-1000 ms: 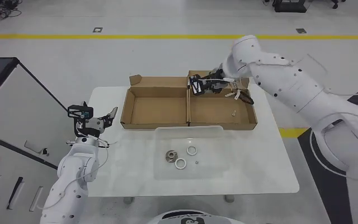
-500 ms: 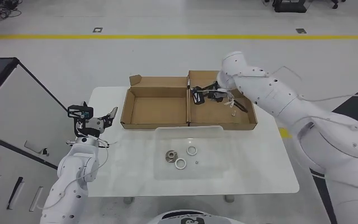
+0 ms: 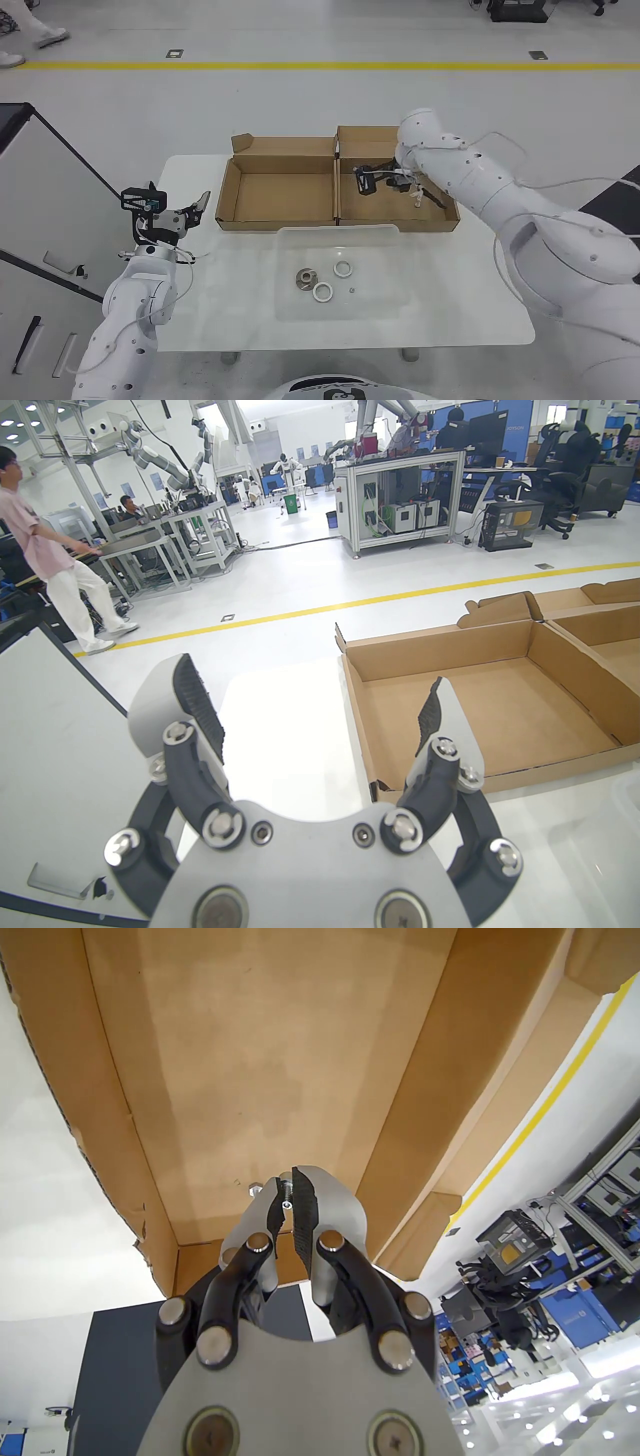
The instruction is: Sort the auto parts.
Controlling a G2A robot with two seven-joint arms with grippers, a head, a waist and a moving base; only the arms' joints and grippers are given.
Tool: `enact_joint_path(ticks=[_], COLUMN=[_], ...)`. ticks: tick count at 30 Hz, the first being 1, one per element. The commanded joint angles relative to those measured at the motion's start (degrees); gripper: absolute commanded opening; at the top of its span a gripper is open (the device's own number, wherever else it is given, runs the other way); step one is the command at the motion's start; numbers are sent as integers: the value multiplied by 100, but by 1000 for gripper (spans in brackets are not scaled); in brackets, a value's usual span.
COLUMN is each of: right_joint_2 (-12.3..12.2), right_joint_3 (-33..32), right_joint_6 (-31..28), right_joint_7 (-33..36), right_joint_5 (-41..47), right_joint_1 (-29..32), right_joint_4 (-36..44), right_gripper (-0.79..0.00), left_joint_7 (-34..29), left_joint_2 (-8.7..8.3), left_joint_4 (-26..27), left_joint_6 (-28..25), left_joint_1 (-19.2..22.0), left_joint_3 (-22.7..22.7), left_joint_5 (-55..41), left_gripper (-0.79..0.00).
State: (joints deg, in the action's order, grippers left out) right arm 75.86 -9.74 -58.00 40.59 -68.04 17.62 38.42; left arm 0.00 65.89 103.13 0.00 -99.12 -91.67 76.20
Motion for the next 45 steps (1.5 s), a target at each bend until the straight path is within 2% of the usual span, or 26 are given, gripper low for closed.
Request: enact_joint_path(ticks=[1,17,37,38,43,45], right_joint_2=[40,313,510,518,550,559], right_joint_3=[0,0,0,0,0,0], right_joint_6=[0,0,0,0,0,0], right_joint_7=[-70,-828,-1208,-1231,-1314,-1356], right_joint_5=[-94,-424,-731,-734,-766,-788], right_joint_1=[50,309,416,420,406,396], right_joint_4=[-104,-859,-1313,-1330,-1415,-1433], right_gripper=[-785,-785,-785,-779,-603,-566], left_joint_7=[0,0,0,0,0,0], left_joint_2=[0,0,0,0,0,0], left_joint_4=[0,0,0,0,0,0], left_joint_6=[0,0,0,0,0,0], left_joint_1=[0,0,0,0,0,0], left_joint_3=[0,0,0,0,0,0], left_joint_5=[0,0,0,0,0,0], left_gripper=[0,0,0,0,0,0])
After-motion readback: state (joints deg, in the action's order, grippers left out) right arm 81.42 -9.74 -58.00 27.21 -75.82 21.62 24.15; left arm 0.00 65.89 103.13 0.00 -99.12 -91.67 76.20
